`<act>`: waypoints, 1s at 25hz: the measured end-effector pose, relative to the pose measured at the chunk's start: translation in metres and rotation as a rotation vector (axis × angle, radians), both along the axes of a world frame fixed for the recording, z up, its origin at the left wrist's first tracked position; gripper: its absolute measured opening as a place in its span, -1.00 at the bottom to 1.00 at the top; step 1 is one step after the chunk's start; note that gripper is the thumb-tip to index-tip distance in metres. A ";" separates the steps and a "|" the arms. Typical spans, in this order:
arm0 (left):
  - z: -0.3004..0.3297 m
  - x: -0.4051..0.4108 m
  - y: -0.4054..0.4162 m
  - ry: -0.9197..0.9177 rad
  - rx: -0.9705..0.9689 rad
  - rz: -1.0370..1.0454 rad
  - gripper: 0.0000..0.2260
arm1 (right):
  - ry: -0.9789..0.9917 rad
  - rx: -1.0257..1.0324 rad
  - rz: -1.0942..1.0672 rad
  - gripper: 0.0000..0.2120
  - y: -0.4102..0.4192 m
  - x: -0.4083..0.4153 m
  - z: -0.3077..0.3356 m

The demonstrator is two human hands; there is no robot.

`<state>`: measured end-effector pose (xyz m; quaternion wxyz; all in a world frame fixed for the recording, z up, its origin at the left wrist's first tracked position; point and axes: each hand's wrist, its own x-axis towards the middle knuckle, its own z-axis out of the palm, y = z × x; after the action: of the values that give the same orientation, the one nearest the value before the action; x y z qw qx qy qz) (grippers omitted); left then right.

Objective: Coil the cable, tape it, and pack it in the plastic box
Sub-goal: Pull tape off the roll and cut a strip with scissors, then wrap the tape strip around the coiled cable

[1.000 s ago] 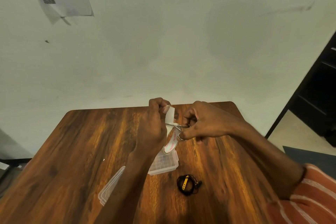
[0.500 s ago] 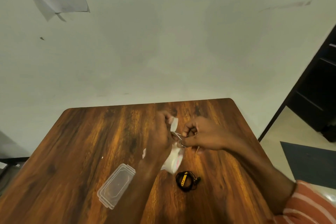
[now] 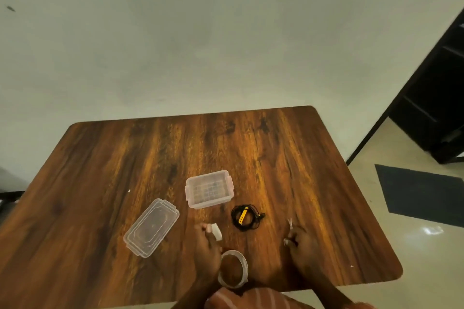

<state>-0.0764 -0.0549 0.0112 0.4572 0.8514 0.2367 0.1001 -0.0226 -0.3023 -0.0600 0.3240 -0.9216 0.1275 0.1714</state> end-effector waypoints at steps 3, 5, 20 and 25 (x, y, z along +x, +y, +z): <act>0.003 0.003 0.018 0.044 0.209 0.052 -0.89 | -0.093 -0.095 0.043 -0.87 0.010 0.005 0.003; 0.010 0.020 0.020 0.039 0.190 0.067 -0.90 | -0.150 -0.134 0.252 -0.76 0.036 0.006 0.015; 0.033 0.091 0.052 -0.078 -0.336 -0.098 -0.92 | -0.052 0.129 0.226 -0.94 0.107 0.028 0.047; 0.052 0.089 0.037 -0.130 -0.420 -0.188 -0.87 | -0.102 0.302 -0.399 -0.73 0.042 0.102 0.069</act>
<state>0.0126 -0.0183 0.0633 0.6460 0.7475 0.1422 0.0603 0.0799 -0.2599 0.0094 0.4916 -0.8267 0.2633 0.0745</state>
